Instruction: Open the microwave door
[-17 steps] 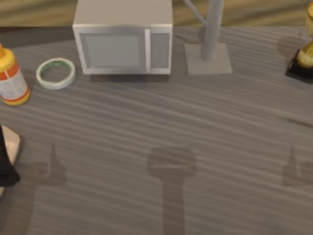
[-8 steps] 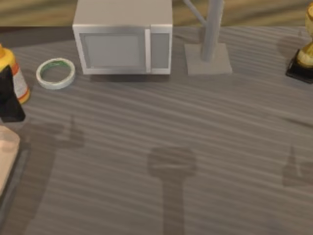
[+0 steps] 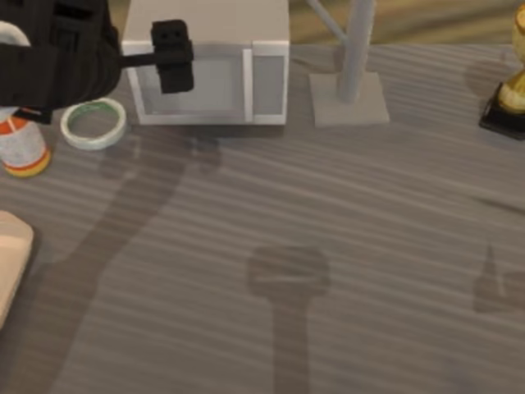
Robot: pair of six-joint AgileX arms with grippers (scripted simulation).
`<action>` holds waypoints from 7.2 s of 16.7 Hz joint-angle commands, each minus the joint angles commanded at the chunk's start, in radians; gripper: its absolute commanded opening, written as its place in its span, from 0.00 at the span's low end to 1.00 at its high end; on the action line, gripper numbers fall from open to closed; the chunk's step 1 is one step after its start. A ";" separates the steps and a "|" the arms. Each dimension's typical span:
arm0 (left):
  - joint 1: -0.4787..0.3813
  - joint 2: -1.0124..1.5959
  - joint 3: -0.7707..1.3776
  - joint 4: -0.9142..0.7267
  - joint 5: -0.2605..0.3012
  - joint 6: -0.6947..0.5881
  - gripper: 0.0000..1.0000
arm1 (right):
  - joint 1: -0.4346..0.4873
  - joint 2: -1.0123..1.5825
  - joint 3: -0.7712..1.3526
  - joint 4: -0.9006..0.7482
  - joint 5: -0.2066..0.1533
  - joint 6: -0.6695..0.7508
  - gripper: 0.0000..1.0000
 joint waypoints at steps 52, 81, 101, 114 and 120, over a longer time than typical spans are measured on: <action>-0.156 0.788 0.561 -0.026 -0.059 -0.111 0.00 | 0.000 0.000 0.000 0.000 0.000 0.000 1.00; -0.152 0.729 0.475 0.030 -0.088 -0.132 0.00 | 0.000 0.000 0.000 0.000 0.000 0.000 1.00; -0.145 0.681 0.395 0.082 -0.048 -0.074 0.00 | 0.000 0.000 0.000 0.000 0.000 0.000 1.00; -0.145 0.681 0.395 0.082 -0.048 -0.074 0.00 | 0.000 0.000 0.000 0.000 0.000 0.000 1.00; -0.145 0.664 0.363 0.101 -0.027 -0.051 0.00 | 0.000 0.000 0.000 0.000 0.000 0.000 1.00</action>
